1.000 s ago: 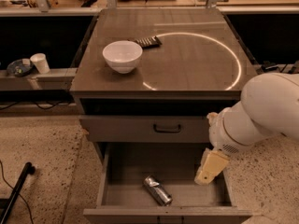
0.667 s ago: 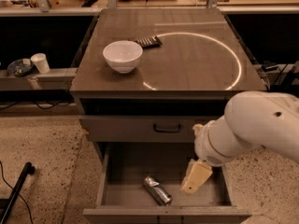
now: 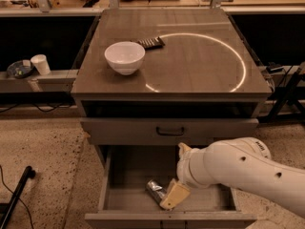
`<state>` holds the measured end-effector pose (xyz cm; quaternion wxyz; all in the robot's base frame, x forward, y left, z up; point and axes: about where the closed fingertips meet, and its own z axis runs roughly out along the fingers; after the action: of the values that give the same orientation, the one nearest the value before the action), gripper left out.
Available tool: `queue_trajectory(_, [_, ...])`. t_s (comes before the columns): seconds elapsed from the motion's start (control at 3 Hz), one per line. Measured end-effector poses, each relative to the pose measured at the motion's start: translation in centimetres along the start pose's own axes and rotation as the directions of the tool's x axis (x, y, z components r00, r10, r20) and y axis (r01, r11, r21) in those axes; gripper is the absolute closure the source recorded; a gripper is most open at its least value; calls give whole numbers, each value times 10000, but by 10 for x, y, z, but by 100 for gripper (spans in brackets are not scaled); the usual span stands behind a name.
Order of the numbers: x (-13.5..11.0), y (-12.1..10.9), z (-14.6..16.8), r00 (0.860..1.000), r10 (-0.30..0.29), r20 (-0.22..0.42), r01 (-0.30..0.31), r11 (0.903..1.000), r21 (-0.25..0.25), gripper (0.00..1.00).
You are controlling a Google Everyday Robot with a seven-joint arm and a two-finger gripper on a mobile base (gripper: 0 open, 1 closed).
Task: Pick redbull can from middle drawer and place on counter
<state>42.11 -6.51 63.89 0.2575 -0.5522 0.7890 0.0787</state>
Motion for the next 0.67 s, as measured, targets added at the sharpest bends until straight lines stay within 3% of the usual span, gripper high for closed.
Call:
queue_trajectory(0.33, [1,-3,11,10000,71,-55,-72,9998,-182,0])
queue_trajectory(0.67, [-4,-16,41,9983,102,573,-80,9993,-375,0])
